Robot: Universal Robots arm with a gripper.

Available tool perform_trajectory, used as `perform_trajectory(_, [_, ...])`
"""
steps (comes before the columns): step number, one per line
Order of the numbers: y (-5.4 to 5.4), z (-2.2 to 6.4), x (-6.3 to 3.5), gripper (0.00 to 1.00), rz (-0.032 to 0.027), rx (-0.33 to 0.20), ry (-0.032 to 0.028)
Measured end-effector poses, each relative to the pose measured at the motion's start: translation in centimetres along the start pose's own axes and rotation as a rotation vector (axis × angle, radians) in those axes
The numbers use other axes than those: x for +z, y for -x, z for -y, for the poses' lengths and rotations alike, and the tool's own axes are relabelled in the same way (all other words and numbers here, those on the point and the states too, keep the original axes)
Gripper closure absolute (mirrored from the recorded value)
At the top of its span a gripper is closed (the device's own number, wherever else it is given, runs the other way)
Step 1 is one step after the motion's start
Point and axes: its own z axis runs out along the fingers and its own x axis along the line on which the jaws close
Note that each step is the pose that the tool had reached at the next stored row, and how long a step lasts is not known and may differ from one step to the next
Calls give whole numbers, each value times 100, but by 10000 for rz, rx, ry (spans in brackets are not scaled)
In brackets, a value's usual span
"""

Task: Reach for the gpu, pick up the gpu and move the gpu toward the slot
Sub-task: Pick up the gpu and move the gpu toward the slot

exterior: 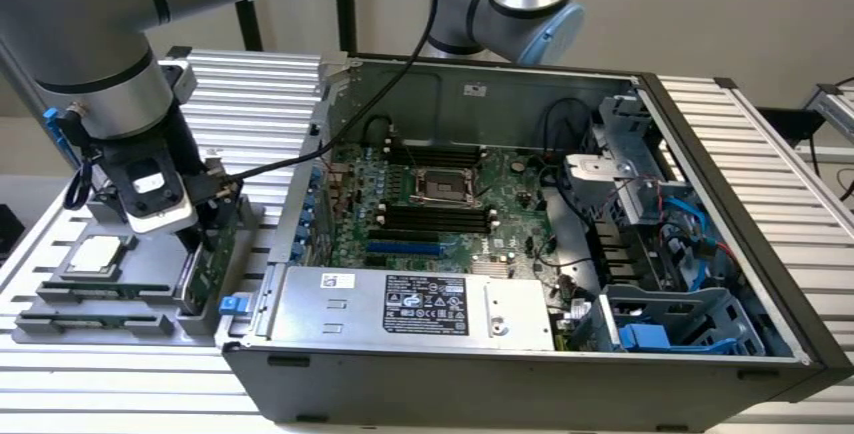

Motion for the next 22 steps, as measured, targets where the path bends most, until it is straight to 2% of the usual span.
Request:
perform_trajectory(7, [3,0,1,74,-1,3,-1])
perform_trajectory(10, [8,0,0,74,-40,3,0])
perform_trajectory(12, [14,0,-3,74,-103,4,1])
perform_trajectory(17, [47,-1,-27,74,-309,7,-2])
perform_trajectory(22, [78,-2,-55,74,-464,10,-3])
